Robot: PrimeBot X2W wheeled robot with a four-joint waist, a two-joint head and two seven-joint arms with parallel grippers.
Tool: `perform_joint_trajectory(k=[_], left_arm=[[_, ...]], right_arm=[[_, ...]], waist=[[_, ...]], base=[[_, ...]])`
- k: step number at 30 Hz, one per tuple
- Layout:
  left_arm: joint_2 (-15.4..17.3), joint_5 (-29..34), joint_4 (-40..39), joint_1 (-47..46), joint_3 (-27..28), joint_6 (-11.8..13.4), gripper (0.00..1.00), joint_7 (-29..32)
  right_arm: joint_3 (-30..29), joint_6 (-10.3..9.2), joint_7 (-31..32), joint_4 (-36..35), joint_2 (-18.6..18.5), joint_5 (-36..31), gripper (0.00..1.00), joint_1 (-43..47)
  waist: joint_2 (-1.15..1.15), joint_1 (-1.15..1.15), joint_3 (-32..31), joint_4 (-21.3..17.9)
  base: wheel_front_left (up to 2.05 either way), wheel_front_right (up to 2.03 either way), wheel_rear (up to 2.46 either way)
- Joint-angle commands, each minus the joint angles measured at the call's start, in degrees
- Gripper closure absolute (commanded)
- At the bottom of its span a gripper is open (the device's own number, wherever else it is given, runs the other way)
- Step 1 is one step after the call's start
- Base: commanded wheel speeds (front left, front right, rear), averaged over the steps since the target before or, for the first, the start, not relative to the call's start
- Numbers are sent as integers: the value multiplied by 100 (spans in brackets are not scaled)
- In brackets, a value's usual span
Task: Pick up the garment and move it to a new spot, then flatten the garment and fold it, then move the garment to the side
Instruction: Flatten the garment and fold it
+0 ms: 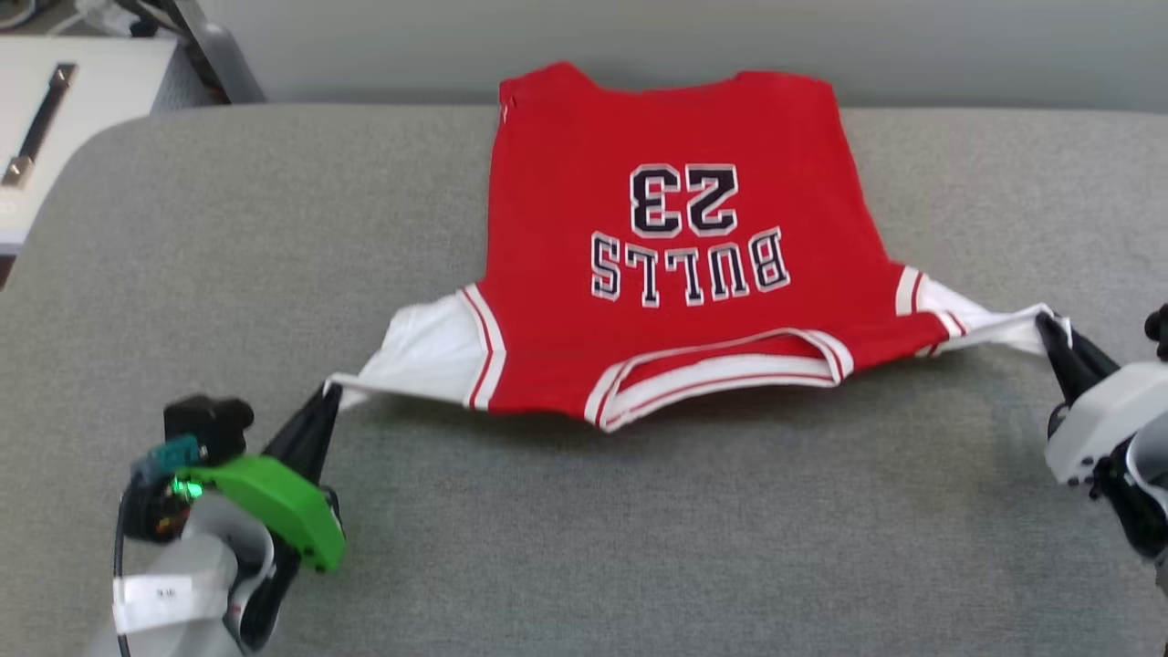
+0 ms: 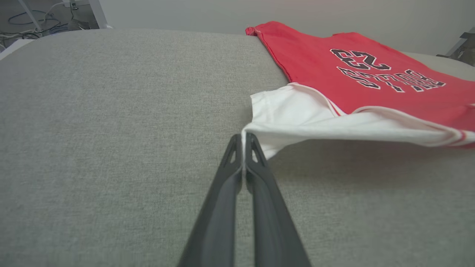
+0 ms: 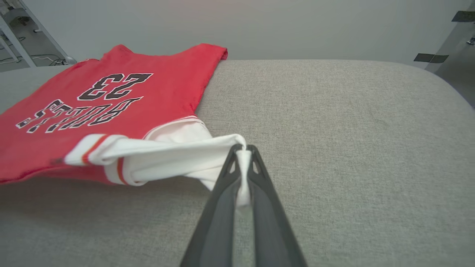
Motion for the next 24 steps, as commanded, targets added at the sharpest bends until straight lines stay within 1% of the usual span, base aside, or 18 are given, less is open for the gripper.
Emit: perform_joint_trajectory(k=[1,8,12,18,20,24], left_arm=[[87,-68,-12,246,13,-6,100,-33],[204,-178,-273,976,-77,39,100,21],[357,-110,-521,1325,-173,178,100,119],[539,-169,-985,1776,-195,342,100,240],[564,-301,-1127,1962,-146,451,100,346],[635,-466,-1548,2259,-195,582,100,701]], right_arm=[[-21,-11,-61,-46,-64,-5,100,200],[29,-11,-174,-297,-136,-513,100,977],[-28,-11,-102,-485,-166,-813,100,1445],[-314,-11,278,-1013,-215,-885,100,2193],[-391,-11,454,-1241,-238,-910,100,2437],[-620,-11,794,-1651,-289,-1006,100,2856]], waist=[[0,1,-381,-62],[0,1,-774,-111],[0,1,-942,-142],[0,1,-1063,-183],[0,1,-1072,-219],[0,1,-1027,-244]], base=[[0,0,0],[0,0,0],[0,0,0],[0,0,0],[0,0,0],[0,0,0]])
